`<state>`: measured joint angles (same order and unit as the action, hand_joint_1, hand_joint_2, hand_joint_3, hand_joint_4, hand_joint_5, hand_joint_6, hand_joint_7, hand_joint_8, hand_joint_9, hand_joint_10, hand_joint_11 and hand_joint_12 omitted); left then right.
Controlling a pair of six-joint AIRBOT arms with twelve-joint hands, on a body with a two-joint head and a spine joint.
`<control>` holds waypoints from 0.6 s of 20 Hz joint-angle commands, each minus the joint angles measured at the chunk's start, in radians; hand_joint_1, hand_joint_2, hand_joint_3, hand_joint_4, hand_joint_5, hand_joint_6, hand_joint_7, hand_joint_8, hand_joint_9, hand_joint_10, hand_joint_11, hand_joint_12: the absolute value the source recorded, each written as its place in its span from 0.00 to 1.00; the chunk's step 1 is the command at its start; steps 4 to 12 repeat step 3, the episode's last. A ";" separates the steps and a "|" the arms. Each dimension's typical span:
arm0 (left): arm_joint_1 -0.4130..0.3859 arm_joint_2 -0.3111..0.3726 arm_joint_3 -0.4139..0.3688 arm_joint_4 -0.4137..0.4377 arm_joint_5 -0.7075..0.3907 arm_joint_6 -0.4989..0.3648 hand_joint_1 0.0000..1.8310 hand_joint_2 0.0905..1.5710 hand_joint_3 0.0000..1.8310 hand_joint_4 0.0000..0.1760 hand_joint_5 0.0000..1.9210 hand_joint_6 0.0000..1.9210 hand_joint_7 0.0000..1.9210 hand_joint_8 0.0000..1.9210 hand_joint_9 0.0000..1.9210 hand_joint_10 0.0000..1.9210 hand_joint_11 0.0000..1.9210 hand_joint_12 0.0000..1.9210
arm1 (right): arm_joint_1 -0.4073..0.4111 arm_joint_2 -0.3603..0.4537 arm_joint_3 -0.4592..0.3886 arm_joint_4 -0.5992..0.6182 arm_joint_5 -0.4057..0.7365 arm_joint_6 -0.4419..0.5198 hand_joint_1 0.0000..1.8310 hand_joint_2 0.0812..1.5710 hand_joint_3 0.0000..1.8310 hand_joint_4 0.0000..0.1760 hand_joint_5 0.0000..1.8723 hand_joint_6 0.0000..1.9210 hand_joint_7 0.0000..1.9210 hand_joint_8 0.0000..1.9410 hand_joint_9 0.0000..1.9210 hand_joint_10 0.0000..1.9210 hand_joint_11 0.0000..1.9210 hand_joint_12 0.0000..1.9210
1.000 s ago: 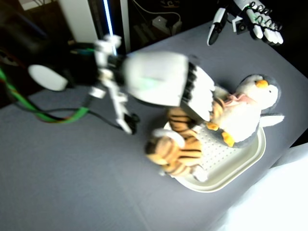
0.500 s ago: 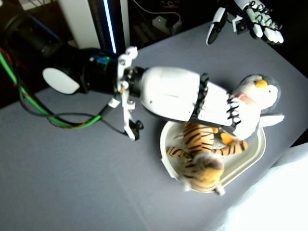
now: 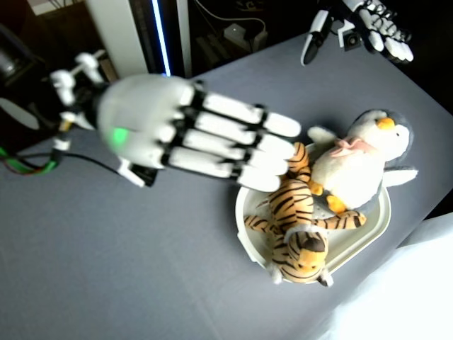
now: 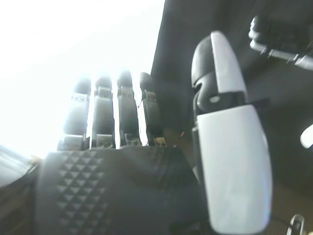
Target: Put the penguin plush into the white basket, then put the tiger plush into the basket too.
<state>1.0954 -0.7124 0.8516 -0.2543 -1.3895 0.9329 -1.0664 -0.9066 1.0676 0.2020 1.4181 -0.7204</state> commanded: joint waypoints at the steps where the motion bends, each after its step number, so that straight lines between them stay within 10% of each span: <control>1: -0.002 0.002 -0.008 0.017 -0.169 -0.004 0.46 0.46 0.00 0.59 0.00 0.00 0.00 0.00 0.00 0.00 0.00 0.00 | 0.004 0.003 -0.005 0.017 0.200 0.009 0.38 0.67 0.00 0.12 0.14 0.00 0.17 0.00 0.19 0.01 0.09 0.20; 12: 0.010 0.001 -0.015 0.018 -0.208 -0.007 0.42 0.47 0.00 0.68 0.00 0.00 0.00 0.00 0.00 0.00 0.00 0.00 | -0.022 0.011 -0.026 0.011 0.266 0.009 0.40 0.66 0.00 0.18 0.15 0.00 0.27 0.00 0.30 0.01 0.15 0.26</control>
